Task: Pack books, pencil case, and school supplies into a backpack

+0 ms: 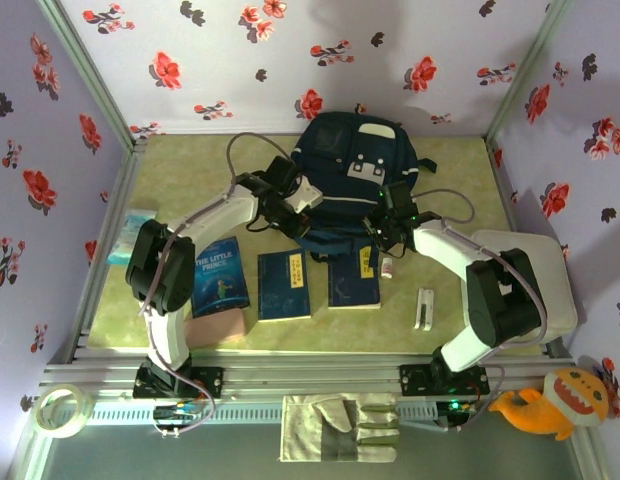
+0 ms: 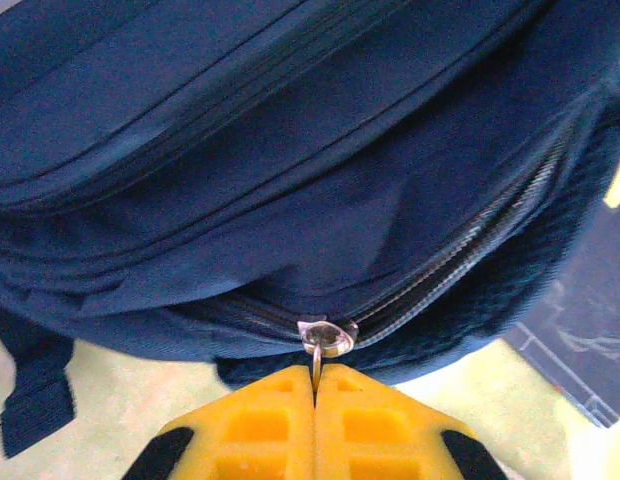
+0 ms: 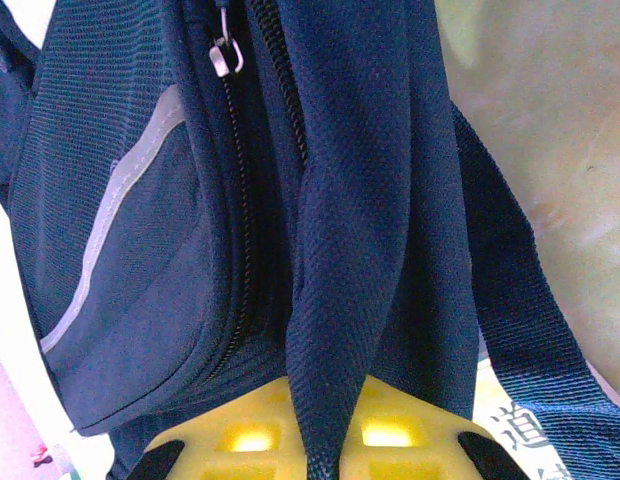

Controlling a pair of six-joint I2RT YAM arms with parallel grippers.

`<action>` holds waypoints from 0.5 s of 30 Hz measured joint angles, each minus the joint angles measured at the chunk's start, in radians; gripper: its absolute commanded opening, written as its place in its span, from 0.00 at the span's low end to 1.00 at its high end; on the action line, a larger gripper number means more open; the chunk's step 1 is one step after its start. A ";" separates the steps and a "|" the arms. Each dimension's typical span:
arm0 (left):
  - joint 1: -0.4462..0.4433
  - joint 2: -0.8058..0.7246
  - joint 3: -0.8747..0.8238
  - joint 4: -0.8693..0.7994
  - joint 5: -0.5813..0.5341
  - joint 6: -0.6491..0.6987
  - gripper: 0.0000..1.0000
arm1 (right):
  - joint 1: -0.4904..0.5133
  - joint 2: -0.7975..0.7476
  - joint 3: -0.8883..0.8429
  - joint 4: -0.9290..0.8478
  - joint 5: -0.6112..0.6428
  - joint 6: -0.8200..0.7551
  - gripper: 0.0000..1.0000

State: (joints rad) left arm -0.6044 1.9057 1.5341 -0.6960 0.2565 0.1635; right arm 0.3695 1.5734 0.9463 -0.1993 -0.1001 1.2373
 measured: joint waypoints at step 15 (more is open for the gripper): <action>0.121 0.000 -0.032 0.039 -0.014 0.023 0.00 | -0.018 0.000 0.000 -0.015 0.011 -0.037 0.08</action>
State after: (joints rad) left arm -0.4839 1.9057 1.5024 -0.6575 0.2420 0.1867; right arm 0.3515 1.5730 0.9463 -0.2146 -0.0887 1.2007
